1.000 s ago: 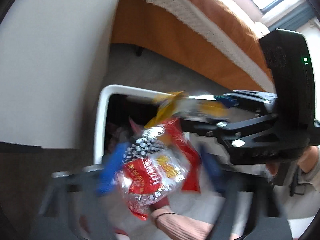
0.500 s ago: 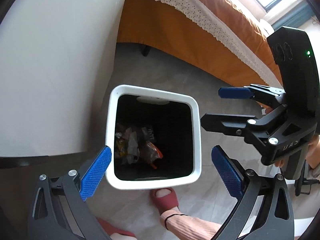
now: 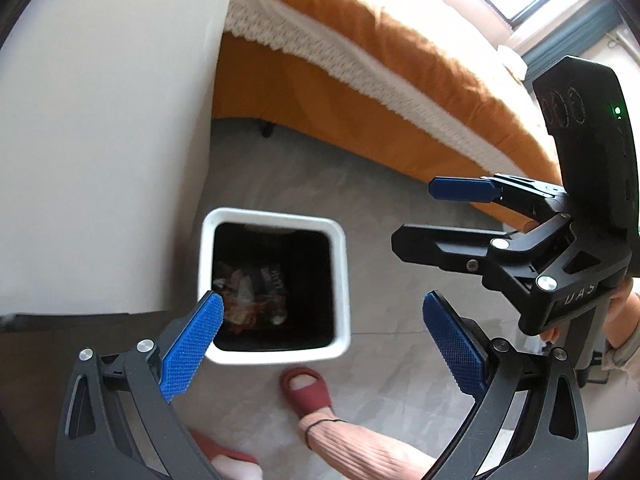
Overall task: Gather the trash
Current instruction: 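Move both open tools back over the tissues and cup on the desk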
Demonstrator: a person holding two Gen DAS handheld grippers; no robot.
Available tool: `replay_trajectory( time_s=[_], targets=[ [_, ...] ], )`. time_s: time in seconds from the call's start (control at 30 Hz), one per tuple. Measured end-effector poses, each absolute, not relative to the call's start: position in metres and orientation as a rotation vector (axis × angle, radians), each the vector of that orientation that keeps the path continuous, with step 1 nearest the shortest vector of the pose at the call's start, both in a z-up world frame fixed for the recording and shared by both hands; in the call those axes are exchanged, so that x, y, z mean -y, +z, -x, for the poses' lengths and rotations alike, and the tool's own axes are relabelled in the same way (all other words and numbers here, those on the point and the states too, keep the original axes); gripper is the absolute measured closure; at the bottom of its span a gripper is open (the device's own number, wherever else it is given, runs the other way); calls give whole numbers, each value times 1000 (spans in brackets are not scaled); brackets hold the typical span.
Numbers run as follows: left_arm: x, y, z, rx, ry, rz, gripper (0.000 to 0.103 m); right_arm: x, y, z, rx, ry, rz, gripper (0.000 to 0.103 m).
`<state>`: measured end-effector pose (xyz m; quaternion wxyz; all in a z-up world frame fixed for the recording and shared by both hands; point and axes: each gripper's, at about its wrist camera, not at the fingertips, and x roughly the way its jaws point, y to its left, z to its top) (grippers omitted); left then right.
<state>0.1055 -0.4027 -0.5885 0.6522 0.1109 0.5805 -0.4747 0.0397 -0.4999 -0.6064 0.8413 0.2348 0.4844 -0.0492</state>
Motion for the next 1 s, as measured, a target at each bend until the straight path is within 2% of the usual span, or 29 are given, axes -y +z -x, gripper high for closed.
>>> replay_trajectory(
  time_s=[0.37,0.6,0.87,1.0],
  targets=[
    [403,-432,-87,-1222,-1149,-130,5,497,-449,13,-852,-167,-492,5],
    [382,-325,-79,-1066,-1120,-124,5,485,-351,33,-709,-158,-446,5],
    [323,-239,-82,-913,-970,-153,5,447,-278,27,-589,-30,-403,5],
    [281,-215,-85,-868,-855,-139,5,417,-256,15,-567,51,-353,5]
  ],
)
